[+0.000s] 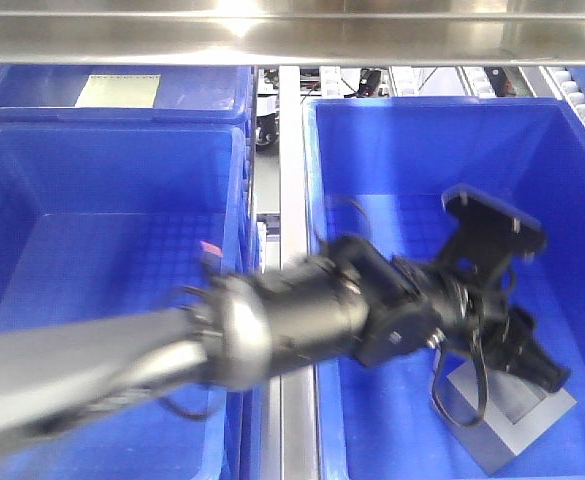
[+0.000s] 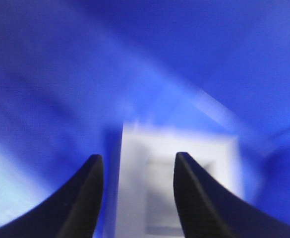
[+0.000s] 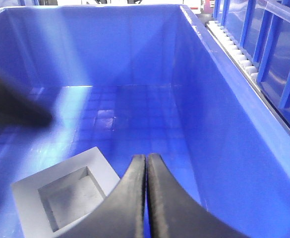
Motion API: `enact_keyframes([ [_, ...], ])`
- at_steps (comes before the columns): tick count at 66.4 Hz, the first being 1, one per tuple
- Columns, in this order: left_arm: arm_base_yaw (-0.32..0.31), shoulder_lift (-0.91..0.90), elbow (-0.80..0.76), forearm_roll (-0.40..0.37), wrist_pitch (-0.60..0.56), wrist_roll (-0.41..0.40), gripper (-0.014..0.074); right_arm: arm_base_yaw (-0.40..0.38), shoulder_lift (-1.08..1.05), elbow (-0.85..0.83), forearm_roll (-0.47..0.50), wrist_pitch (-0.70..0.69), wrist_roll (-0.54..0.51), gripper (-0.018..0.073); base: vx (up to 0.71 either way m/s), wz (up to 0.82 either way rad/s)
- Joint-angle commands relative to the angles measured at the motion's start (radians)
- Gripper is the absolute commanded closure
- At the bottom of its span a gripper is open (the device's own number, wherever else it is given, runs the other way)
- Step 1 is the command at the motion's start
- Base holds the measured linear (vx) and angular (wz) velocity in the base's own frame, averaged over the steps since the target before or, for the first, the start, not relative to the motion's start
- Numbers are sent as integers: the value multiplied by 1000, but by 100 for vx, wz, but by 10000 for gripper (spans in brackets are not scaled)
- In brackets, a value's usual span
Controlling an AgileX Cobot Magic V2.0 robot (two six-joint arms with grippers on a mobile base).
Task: Sort gray base to blue bin
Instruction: 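Swing the left arm over the farther blue bin and lower the block, then open the left gripper to release the block into the bin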
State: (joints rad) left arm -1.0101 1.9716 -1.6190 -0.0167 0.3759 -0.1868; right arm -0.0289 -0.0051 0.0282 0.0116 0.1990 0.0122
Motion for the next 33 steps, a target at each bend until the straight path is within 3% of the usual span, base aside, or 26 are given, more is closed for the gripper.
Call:
enact_keyframes([
  [1,-3,-124,30,31,-40,-9,309,-3,18,2,-5,-49,-12,564,0,0],
  [6,-3,-179,90,48,-41,-10,363,-3,18,2,-5,-49,-12,564,0,0],
  [18,-3,-381,294,69,-55,-8,608,-3,18,2,-5,-49,-12,564,0,0],
  [33,-3,-660,531,79,-65,-5,604,-3,18,2,-5,-49,-12,564,0,0],
])
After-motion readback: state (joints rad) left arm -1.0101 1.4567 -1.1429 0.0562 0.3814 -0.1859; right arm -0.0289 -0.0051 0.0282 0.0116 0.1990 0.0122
